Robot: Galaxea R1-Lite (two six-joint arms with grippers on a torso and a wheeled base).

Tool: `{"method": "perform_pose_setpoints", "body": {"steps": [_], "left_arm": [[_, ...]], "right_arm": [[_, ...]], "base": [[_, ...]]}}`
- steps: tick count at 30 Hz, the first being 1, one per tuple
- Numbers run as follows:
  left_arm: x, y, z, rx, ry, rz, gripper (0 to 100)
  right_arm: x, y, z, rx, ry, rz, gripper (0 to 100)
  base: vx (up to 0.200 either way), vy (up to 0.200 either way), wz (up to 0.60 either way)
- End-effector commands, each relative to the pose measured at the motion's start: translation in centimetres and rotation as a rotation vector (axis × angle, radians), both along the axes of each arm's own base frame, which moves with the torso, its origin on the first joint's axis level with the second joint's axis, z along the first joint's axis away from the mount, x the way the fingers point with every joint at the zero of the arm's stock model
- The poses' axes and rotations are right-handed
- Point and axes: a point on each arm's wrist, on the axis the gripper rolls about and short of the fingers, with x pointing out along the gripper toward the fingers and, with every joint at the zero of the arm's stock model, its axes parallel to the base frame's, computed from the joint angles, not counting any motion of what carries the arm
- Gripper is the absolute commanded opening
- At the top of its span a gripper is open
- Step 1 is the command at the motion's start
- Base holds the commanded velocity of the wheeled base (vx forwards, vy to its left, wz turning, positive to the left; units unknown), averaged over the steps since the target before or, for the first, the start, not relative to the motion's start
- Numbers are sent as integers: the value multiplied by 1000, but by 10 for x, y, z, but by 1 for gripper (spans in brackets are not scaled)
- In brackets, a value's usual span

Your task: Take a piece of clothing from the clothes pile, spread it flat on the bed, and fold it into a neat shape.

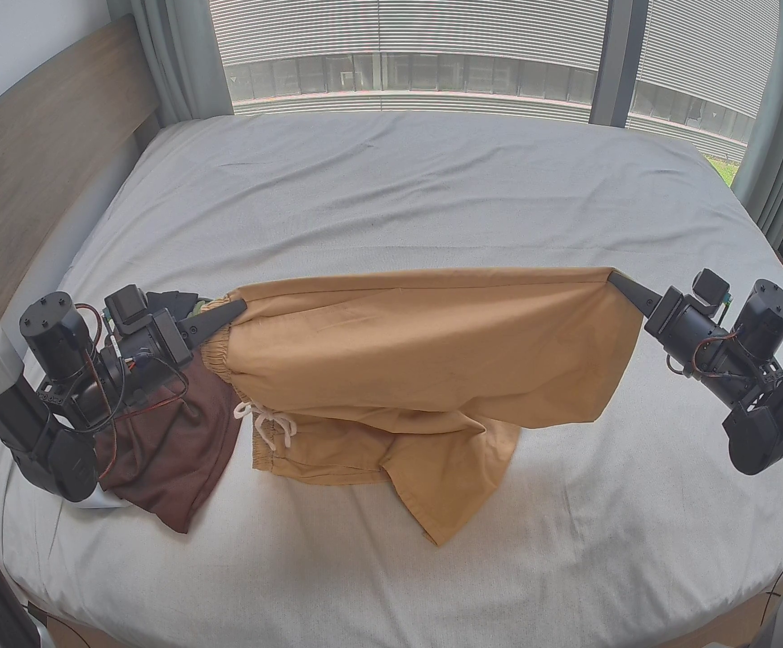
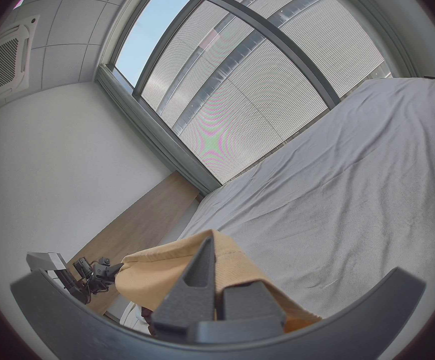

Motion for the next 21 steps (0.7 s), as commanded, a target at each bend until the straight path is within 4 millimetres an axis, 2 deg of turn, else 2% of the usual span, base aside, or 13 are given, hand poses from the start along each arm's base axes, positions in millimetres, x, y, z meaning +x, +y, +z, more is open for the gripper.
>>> {"method": "perform_pose_setpoints", "body": {"steps": [1,9,15,21], "left_arm": [[-5,0,10,-3,-29,3,0],[-17,1,19,-6,-46,12,0],[-15,0,21,-17,-53,66,0],[-8,0,16,-22,-41,96,0]], "right_arm": [[0,2,2,-3,-10,5,0],[14,3,15,2,-81,4,0],[27,1,7,-1,-59,-2,0],[46,3,-10,-4,-30,-3,0]], "base": [[0,0,0],[0,0,0],[0,0,0],[0,0,0]]}}
